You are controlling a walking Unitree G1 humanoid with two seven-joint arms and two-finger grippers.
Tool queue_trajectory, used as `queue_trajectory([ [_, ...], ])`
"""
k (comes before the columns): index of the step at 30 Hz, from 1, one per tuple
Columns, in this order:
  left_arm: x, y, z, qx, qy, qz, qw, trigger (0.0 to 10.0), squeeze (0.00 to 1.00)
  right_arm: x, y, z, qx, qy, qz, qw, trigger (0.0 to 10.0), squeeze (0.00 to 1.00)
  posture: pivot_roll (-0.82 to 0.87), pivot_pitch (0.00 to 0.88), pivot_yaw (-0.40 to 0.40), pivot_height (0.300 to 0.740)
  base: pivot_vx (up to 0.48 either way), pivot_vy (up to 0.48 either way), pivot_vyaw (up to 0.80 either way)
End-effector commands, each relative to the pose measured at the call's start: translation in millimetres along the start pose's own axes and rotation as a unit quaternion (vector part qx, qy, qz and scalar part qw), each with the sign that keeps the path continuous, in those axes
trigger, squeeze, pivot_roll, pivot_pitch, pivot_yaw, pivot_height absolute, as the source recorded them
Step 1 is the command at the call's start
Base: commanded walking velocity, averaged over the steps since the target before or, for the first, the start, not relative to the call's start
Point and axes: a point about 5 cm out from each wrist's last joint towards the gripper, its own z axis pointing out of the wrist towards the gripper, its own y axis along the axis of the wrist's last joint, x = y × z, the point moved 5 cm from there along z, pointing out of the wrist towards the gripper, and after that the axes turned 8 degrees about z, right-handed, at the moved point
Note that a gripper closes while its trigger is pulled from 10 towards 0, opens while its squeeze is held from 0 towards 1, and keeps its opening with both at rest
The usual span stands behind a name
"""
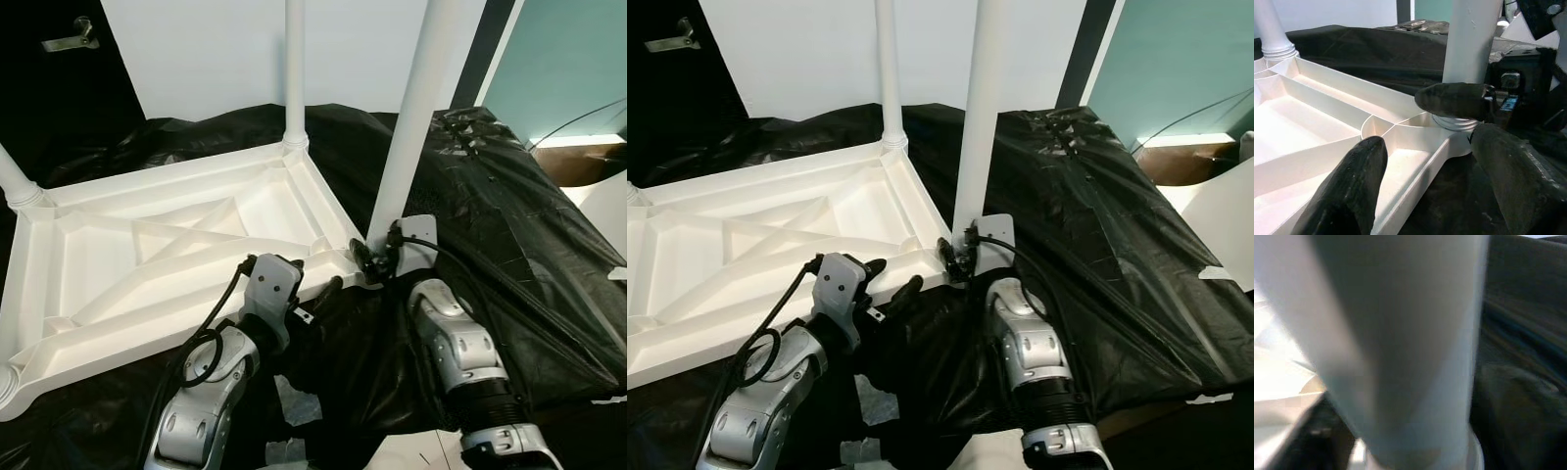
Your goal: Building children table
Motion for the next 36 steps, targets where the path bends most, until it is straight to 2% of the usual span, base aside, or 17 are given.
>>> queue_trajectory([
  [1, 5.3, -1.6, 0.0, 0.009, 0.027, 0.002, 1.000, 10.0, 0.00, 0.4, -2.3, -0.2, 0.004, 0.016, 0.005, 1.000, 10.0, 1.00, 0.10, 0.054, -0.039, 0.740, 0.000, 0.000, 0.00],
  [2, 5.3, -1.6, -0.1, 0.009, 0.027, 0.003, 1.000, 10.0, 0.00, -1.6, -1.6, -0.9, 0.008, 0.037, -0.001, 0.999, 10.0, 0.00, 0.10, 0.049, -0.037, 0.740, 0.000, 0.000, 0.00],
  [7, 5.9, -1.5, 0.1, 0.009, 0.027, 0.004, 1.000, 10.0, 0.00, -4.8, 2.9, -3.3, 0.019, 0.126, -0.030, 0.991, 10.0, 0.00, 0.10, 0.040, -0.035, 0.740, 0.000, 0.000, 0.00],
  [11, 6.2, -1.7, 0.3, 0.009, 0.027, 0.005, 1.000, 10.0, 0.00, -5.1, 5.0, -2.2, 0.023, 0.161, -0.056, 0.985, 10.0, 0.00, 0.10, 0.038, -0.036, 0.740, 0.000, 0.000, 0.00],
  [14, 6.9, -0.7, 1.4, 0.007, 0.026, 0.007, 1.000, 10.0, 0.00, -1.6, 7.9, 4.9, 0.044, 0.218, -0.089, 0.971, 10.0, 0.00, 0.10, 0.026, -0.038, 0.740, 0.000, 0.000, 0.00],
  [15, 6.9, -0.7, 1.4, 0.007, 0.026, 0.007, 1.000, 10.0, 0.00, -1.6, 7.9, 4.9, 0.044, 0.218, -0.089, 0.971, 10.0, 0.00, 0.10, 0.026, -0.038, 0.740, 0.000, 0.000, 0.00],
  [17, 7.1, -0.3, 1.8, 0.006, 0.026, 0.008, 1.000, 10.0, 0.00, 1.9, 9.1, 9.2, 0.059, 0.251, -0.112, 0.960, 10.0, 0.00, 0.11, 0.018, -0.037, 0.740, 0.000, 0.000, 0.00],
  [22, 7.5, -0.3, 1.9, 0.006, 0.027, 0.010, 1.000, 10.0, 0.00, 4.3, 8.4, 11.7, 0.075, 0.275, -0.133, 0.949, 10.0, 0.00, 0.11, 0.015, -0.039, 0.740, 0.000, 0.000, 0.00],
  [25, 8.9, -0.1, 1.8, 0.006, 0.028, 0.012, 1.000, 10.0, 0.00, 4.6, 7.4, 14.1, 0.092, 0.299, -0.162, 0.936, 10.0, 0.00, 0.12, 0.005, -0.042, 0.740, 0.000, 0.000, 0.00],
  [26, 9.3, 0.2, 1.5, 0.005, 0.029, 0.013, 0.999, 10.0, 0.00, 4.1, 6.3, 14.0, 0.102, 0.311, -0.179, 0.928, 0.0, 0.00, 0.12, 0.005, -0.042, 0.740, 0.000, 0.000, 0.00],
  [27, 9.7, 0.4, 1.2, 0.005, 0.031, 0.013, 0.999, 10.0, 0.00, 3.0, 4.9, 13.4, 0.112, 0.318, -0.183, 0.923, 0.0, 0.00, 0.13, 0.005, -0.045, 0.740, 0.000, 0.000, 0.00],
  [31, 9.8, 0.1, -0.1, 0.006, 0.034, 0.012, 0.999, 10.0, 0.00, 0.2, 1.3, 11.3, 0.129, 0.328, -0.175, 0.919, 0.0, 0.00, 0.13, 0.009, -0.052, 0.740, 0.000, 0.000, 0.00],
  [36, 8.8, -0.3, -0.8, 0.007, 0.036, 0.010, 0.999, 10.0, 0.00, -1.6, -0.8, 10.1, 0.134, 0.325, -0.162, 0.922, 0.0, 0.00, 0.13, 0.018, -0.055, 0.740, 0.000, 0.000, 0.00],
])
